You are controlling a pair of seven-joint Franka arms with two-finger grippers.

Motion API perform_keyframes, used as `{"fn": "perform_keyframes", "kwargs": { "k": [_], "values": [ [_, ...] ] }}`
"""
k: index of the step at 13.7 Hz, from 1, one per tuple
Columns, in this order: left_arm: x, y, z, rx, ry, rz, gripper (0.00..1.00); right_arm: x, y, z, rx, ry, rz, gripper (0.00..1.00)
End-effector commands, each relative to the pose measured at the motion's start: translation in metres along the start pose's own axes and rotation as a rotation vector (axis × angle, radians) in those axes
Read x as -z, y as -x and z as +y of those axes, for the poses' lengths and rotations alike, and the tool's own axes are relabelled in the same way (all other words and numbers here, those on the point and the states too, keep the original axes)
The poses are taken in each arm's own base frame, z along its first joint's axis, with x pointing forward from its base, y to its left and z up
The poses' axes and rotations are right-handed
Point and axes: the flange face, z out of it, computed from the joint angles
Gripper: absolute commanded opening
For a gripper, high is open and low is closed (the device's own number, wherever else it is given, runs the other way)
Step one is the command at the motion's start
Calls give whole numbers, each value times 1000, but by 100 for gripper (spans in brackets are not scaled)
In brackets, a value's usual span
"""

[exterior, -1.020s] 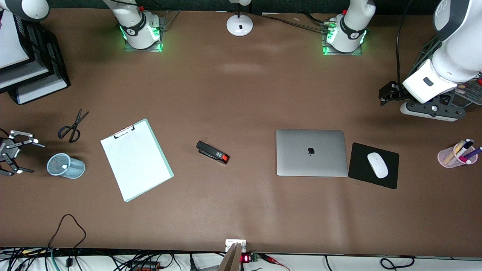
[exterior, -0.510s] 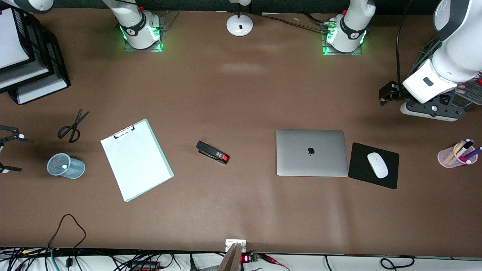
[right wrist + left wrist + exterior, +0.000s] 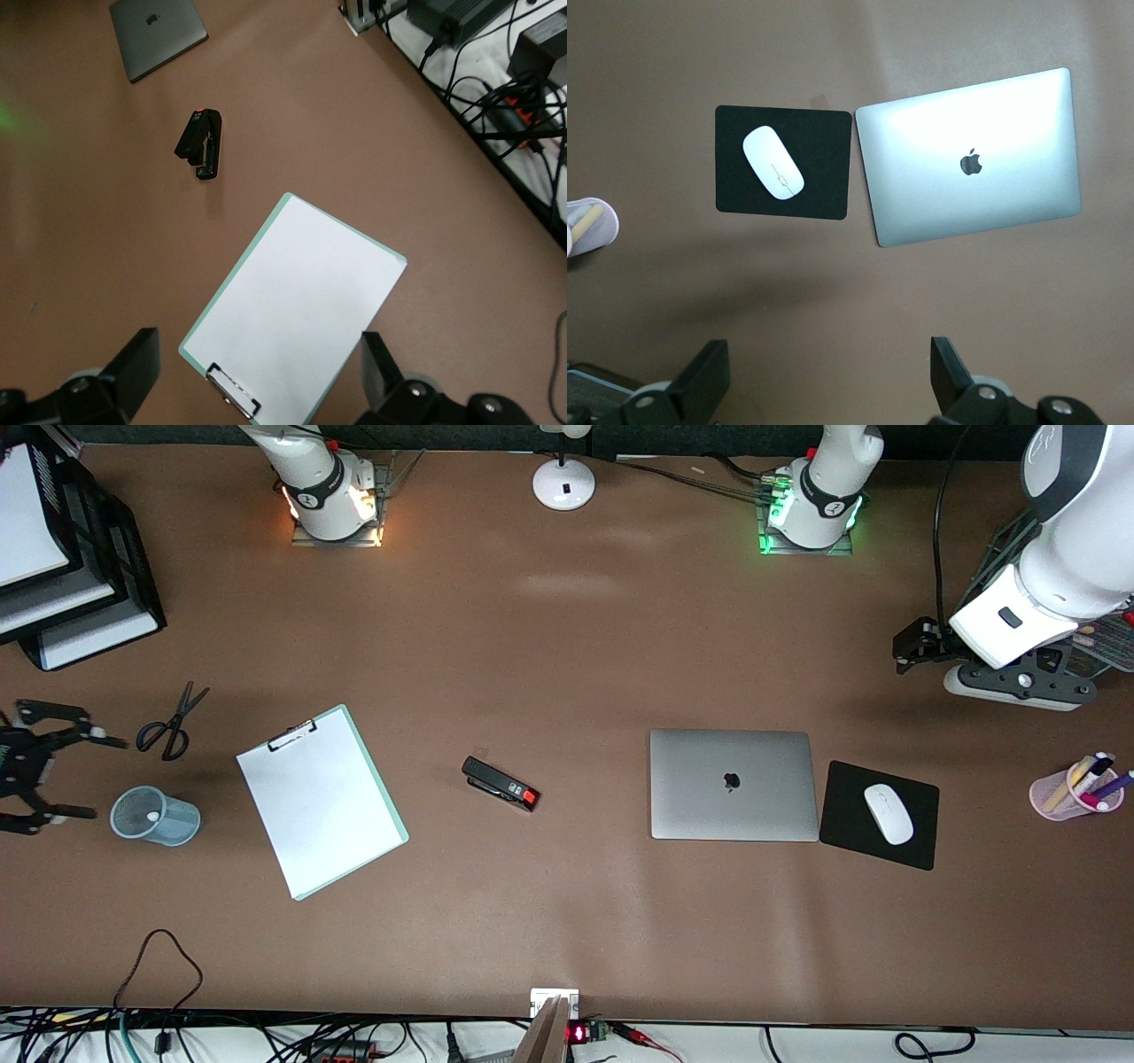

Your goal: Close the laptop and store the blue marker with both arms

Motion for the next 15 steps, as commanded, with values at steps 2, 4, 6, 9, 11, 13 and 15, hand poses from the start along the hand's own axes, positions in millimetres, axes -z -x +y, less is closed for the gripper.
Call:
{"fn": "perform_keyframes", "kwargs": {
  "k": [2,4,6,9,11,13,15],
  "values": [
    [4,-3,-4,0,-2,3,100,-23,-53,-28,-148,48,-132,100],
    [6,-2,-5,2,-2,6,100,-33,-70,-37,-243,76,-178,100],
    [6,-2,-5,2,-2,6,100,-38,-88,-51,-331,115,-218,100],
    [6,-2,-5,2,-2,8,100,-59,-112,-68,-503,190,-300,100],
    [6,-2,-5,1,-2,6,100,-69,-111,-75,-609,224,-339,100],
    [7,-2,-7,4,-2,7,100,-78,-101,-79,-740,240,-351,100],
    [12,-2,-8,1,-3,15,100,-87,-88,-80,-865,294,-354,100]
  ]
}}
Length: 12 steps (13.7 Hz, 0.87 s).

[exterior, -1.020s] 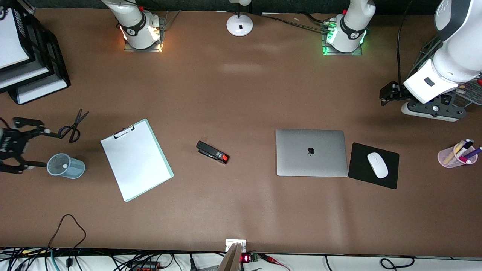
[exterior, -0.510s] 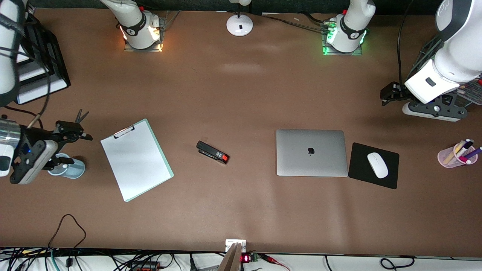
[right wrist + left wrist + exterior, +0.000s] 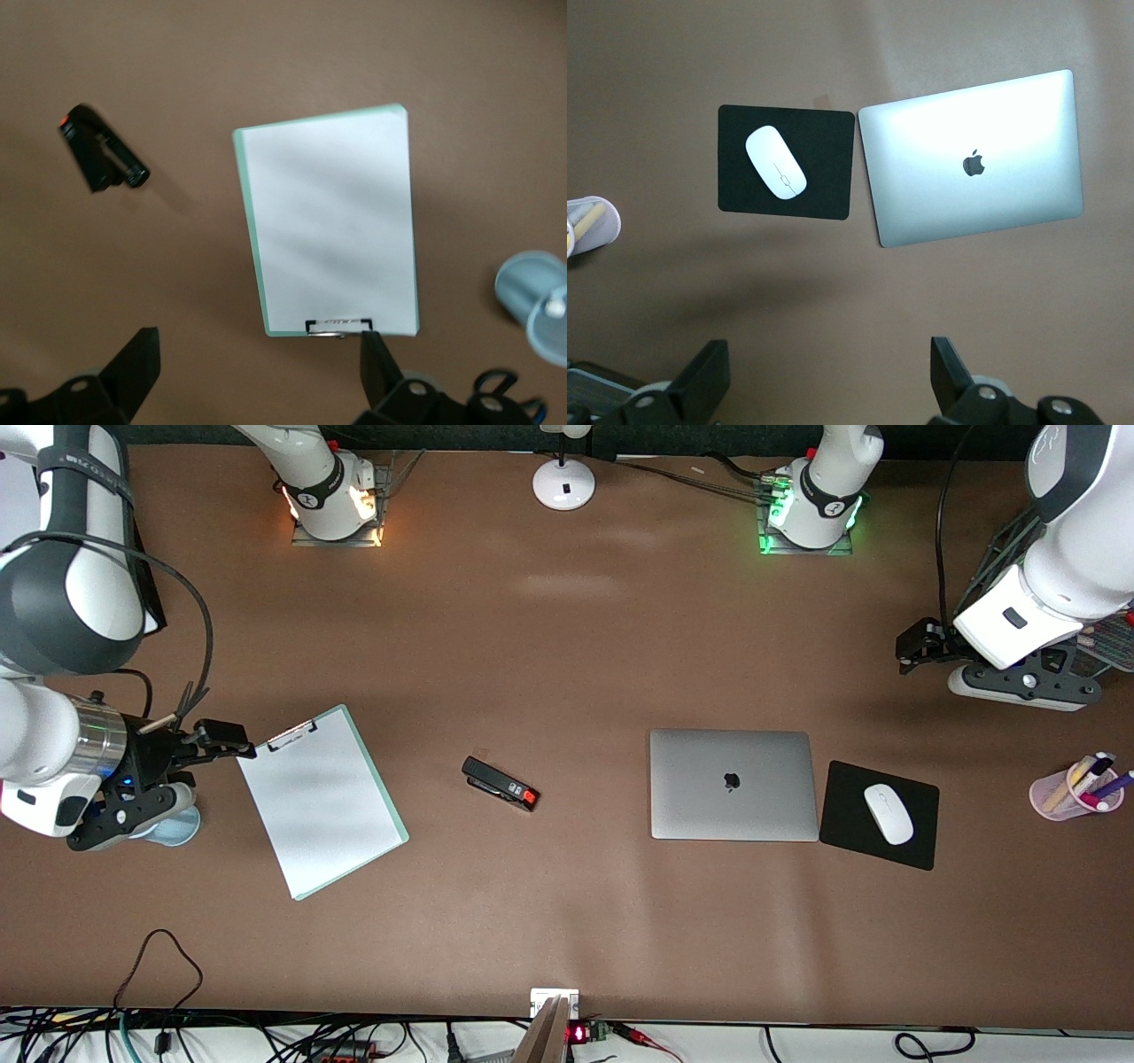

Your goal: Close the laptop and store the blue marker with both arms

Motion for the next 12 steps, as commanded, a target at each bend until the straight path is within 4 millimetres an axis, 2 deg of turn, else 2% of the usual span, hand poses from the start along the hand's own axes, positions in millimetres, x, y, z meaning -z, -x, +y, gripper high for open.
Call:
{"fn": "perform_keyframes", "kwargs": {
  "k": [1,2,4,6,8,9,11,12],
  "values": [
    [11,-2,-5,-6,-3,13,100,-13,25,1,-172,71,-33,100],
    [11,-2,-5,-5,-3,13,100,-18,29,-5,-215,99,-41,100],
    [11,-2,-4,-8,-3,15,100,-22,37,-2,-287,124,-35,100],
    [11,-2,-6,-8,-3,13,100,-19,52,18,-318,138,-20,100],
    [11,-1,-8,-5,-3,13,100,-1,76,55,-377,131,17,100],
    [12,-1,-8,-5,-3,15,100,10,84,63,-393,133,36,100],
    [16,-2,-8,-4,-4,22,100,40,103,63,-419,136,52,100],
    [16,-2,-8,-2,-4,24,100,46,110,64,-428,136,26,100]
  ]
}}
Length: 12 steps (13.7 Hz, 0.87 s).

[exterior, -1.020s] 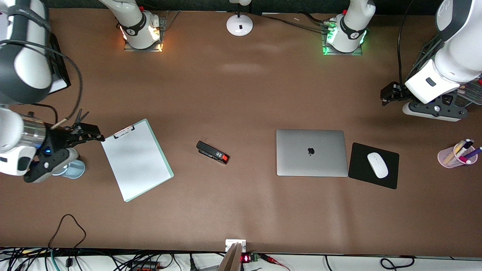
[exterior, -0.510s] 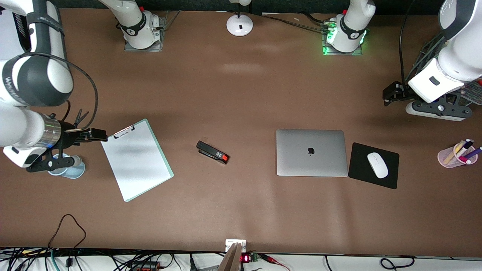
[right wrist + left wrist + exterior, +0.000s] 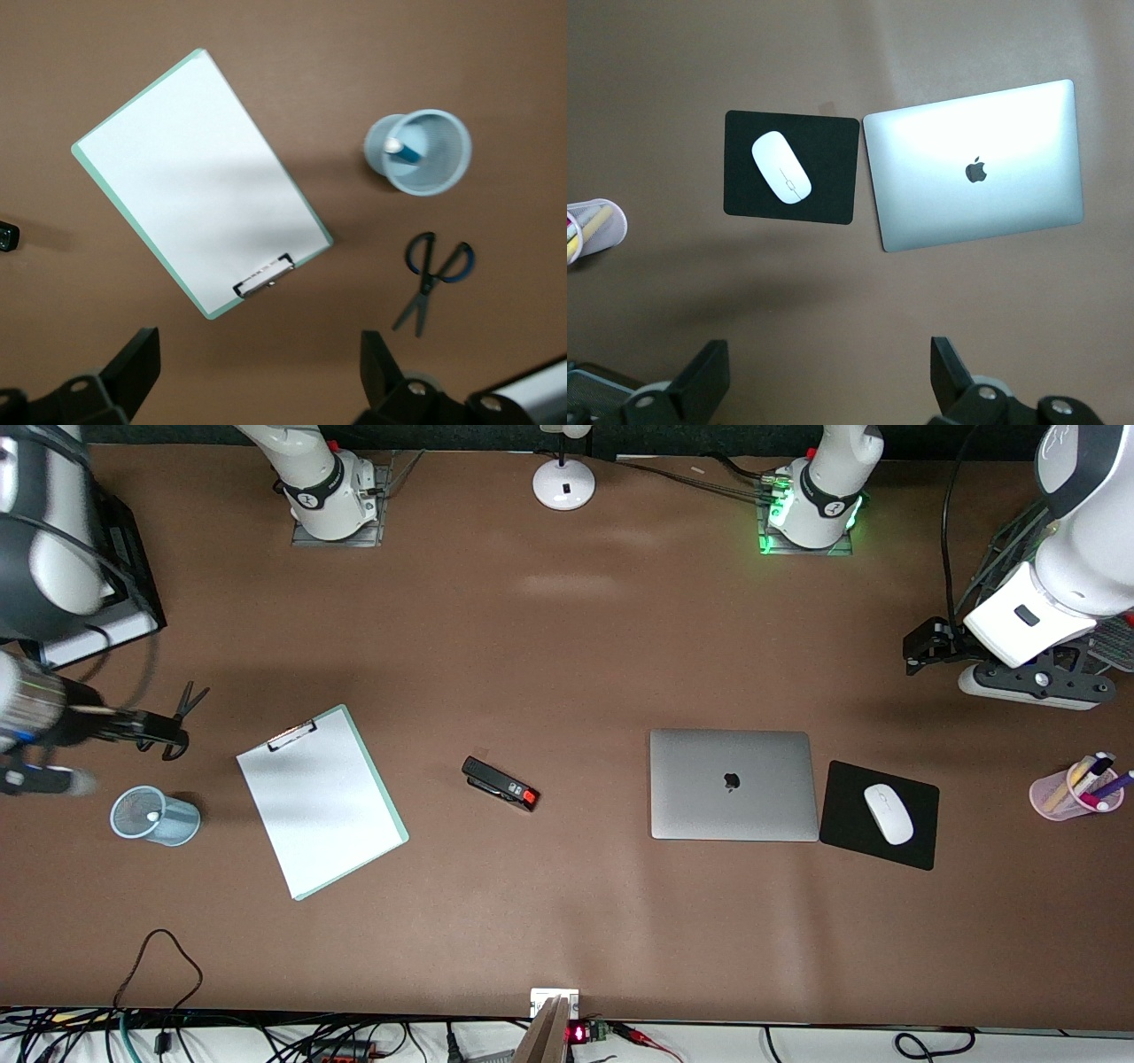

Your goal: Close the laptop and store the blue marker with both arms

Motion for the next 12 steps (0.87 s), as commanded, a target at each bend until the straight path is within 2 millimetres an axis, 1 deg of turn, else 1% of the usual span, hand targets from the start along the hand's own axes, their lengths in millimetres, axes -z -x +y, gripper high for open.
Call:
{"fn": "perform_keyframes", "kwargs": {
  "k": [1,3,5,7,9,12],
  "values": [
    [9,-2,-4,-8,-3,10,100,34,32,1,-5,22,-8,100],
    [12,1,-14,8,-3,12,100,47,44,2,2,27,3,100],
    [14,3,-18,14,-3,12,100,48,54,4,42,27,2,100],
    [14,3,-19,15,-14,13,100,46,67,10,34,23,24,100],
    [14,3,-22,15,-24,12,100,47,80,10,33,18,50,100],
    [16,2,-23,21,-27,22,100,55,88,11,33,16,54,100]
  ]
}}
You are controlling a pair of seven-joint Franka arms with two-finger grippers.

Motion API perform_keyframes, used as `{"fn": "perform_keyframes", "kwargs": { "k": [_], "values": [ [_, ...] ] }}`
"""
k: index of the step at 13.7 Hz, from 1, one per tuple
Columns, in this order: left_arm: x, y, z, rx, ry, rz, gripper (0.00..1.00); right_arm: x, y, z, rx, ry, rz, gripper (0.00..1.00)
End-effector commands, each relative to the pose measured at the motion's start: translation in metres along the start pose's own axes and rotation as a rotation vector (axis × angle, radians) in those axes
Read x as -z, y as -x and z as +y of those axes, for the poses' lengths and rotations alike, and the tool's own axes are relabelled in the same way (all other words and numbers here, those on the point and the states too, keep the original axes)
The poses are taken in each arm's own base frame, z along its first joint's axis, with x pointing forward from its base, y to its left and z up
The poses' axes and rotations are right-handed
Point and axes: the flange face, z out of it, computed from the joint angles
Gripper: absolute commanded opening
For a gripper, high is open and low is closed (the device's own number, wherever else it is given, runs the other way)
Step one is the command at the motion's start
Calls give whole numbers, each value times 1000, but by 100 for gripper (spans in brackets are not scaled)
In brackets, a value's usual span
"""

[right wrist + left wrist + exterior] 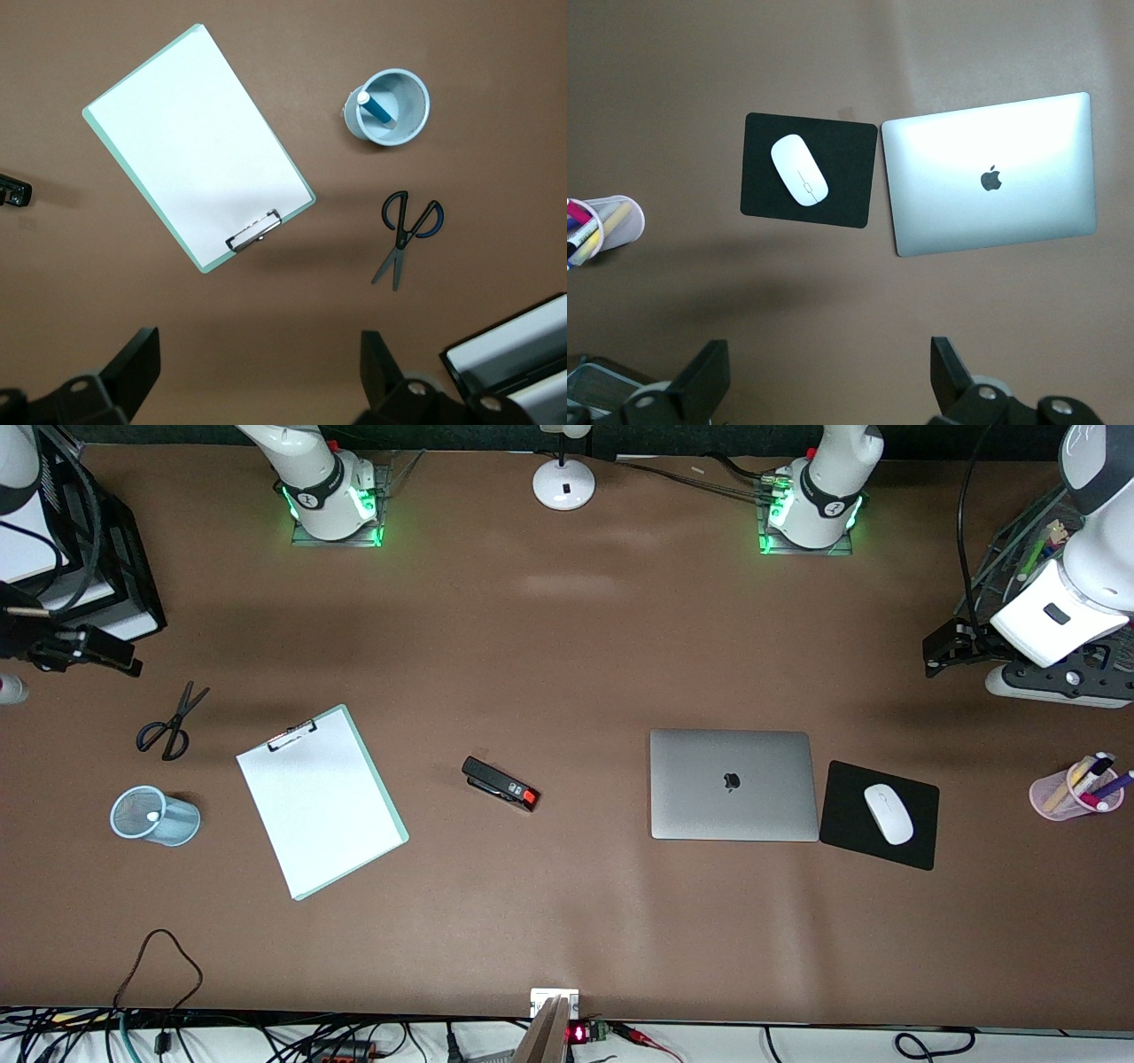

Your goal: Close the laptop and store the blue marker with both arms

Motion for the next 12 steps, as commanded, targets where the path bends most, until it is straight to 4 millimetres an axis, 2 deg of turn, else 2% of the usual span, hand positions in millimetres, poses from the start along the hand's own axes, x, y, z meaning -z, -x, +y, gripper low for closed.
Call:
{"fn": "perform_keyframes", "kwargs": {
  "k": [1,12],
  "values": [
    [10,1,-3,-10,-18,10,100,10,16,3,15,7,23,100],
    [10,1,-4,-4,-18,6,100,11,17,2,15,4,8,100]
  ]
}}
